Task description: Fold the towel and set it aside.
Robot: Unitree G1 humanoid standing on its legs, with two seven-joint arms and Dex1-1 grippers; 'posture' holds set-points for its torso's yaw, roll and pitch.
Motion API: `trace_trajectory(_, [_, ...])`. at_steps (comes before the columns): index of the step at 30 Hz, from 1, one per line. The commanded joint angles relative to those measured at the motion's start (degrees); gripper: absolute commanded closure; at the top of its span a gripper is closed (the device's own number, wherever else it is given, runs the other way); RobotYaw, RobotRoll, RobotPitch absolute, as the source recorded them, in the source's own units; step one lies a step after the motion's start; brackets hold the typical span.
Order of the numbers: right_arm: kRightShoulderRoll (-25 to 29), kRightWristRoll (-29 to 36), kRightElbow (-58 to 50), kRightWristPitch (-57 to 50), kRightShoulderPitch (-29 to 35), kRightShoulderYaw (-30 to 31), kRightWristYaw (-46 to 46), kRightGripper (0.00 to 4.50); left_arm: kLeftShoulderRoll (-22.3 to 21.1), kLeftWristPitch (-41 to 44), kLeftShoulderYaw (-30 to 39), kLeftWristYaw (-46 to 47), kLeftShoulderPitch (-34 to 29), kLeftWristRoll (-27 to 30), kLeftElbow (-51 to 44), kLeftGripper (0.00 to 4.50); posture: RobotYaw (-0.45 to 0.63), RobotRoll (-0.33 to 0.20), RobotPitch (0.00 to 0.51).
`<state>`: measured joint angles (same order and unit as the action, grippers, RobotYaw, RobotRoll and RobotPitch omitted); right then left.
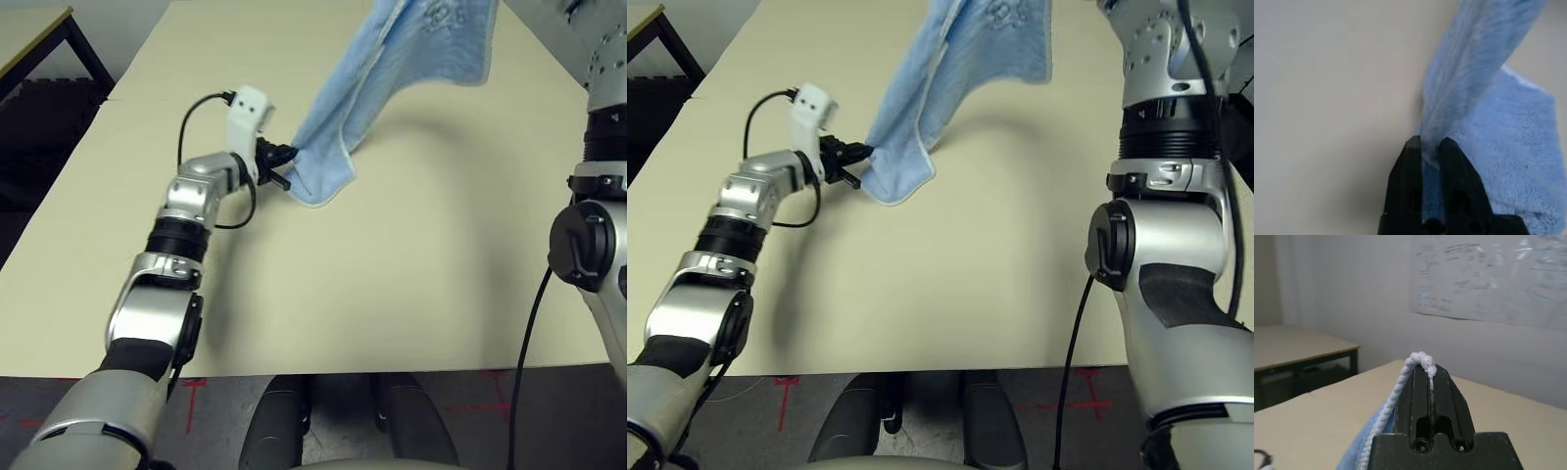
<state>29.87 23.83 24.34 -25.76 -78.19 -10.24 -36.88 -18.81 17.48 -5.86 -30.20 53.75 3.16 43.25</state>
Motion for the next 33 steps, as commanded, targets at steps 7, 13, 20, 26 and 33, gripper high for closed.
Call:
trace_trajectory(7, [1.3, 0.3, -1.9, -0.1, -0.5, 1.0, -6.2, 4.5, 3.1, -4.6, 1.8, 9.6, -3.4, -2.8, -4.7, 0.18, 0.06, 0.0, 0.2])
trace_trajectory(13, [-1.2, 2.2, 0.1, 2.2, -2.3, -1.8, -5.4, 4.5, 2.0, -0.6, 2.8, 11.3, -7.4, -2.7, -22.2, 0.03, 0.07, 0.0, 0.202])
trace_trajectory(20, [-7.5, 4.8, 5.5, 5.4, -7.9, -7.0, 3.1, 4.5, 2.6, 8.5, 2.6, 13.3, -13.5, -2.9, -43.1, 0.03, 0.08, 0.0, 0.206])
trace_trajectory(26, [-9.9, 5.3, 7.0, 3.6, -10.2, -7.9, 8.9, 4.5, 4.2, 15.7, -0.5, 14.5, -15.9, -4.1, -56.3, 0.03, 0.12, 0.0, 0.217])
trace_trajectory(33, [-10.9, 5.2, 7.4, 3.3, -9.7, -7.2, 10.7, 4.5, 12.2, 19.5, -5.3, 12.6, -15.4, 0.4, -59.4, 0.03, 0.12, 0.0, 0.229])
